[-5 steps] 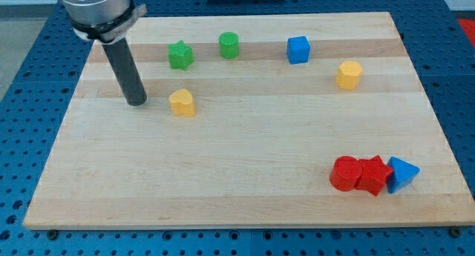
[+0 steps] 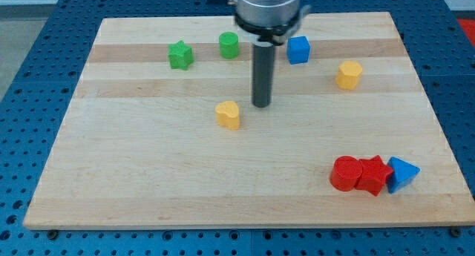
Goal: Place the yellow heart towards the top left side of the red circle
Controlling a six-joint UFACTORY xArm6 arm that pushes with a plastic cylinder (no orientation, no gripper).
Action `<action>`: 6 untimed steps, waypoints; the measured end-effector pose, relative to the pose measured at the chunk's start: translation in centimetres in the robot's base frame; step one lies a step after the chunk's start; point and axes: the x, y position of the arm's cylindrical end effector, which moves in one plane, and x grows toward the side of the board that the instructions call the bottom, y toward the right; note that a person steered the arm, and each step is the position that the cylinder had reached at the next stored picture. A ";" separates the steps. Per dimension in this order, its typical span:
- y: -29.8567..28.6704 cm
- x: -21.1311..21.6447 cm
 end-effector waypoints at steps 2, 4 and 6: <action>-9.1 1.3; -0.7 3.8; 0.6 3.8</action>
